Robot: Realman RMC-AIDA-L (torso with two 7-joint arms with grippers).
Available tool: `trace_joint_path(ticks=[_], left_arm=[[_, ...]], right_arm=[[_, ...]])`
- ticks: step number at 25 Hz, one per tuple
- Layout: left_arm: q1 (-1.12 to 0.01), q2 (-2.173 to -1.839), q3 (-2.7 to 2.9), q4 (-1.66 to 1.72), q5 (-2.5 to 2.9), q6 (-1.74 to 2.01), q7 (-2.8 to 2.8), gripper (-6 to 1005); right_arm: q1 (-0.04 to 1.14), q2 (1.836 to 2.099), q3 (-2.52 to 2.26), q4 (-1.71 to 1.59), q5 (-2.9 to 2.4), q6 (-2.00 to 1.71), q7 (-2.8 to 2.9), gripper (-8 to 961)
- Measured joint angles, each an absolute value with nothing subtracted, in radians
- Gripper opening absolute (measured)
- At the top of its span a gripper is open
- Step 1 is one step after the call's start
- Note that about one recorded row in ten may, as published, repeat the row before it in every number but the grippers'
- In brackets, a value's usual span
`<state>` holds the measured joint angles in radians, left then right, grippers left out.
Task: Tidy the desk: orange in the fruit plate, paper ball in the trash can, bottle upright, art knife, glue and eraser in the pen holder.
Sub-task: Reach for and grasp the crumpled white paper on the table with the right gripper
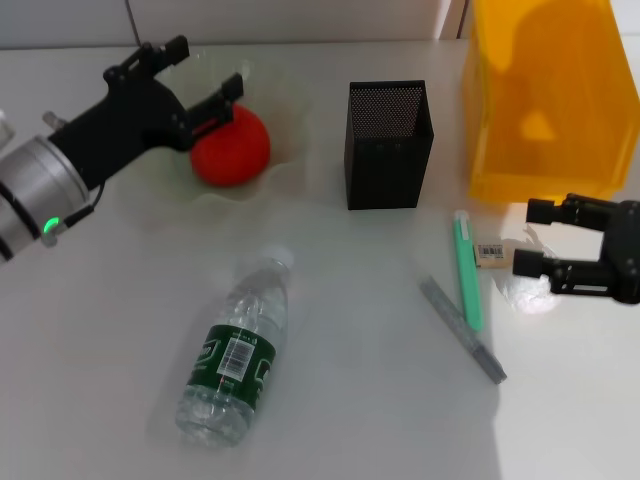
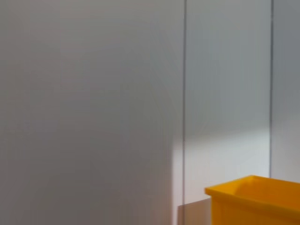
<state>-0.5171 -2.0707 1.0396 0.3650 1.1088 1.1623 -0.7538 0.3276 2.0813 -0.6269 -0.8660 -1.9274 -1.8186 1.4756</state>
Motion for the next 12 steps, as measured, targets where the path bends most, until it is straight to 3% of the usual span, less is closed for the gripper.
trace_joint_path(ticks=[4, 12], left_arm=[[-0.445, -2.067, 1.078, 0.366, 1.192, 1.331, -0.716, 877], [-0.396, -2.068, 1.250, 0.359, 1.298, 1.412, -0.732, 874]], right_arm=[[0.336, 2.079, -0.670, -1.164, -1.998, -1.834, 1.859, 826], [0.436, 2.077, -0.898, -1.671, -2.370, -1.900, 2.466, 825]])
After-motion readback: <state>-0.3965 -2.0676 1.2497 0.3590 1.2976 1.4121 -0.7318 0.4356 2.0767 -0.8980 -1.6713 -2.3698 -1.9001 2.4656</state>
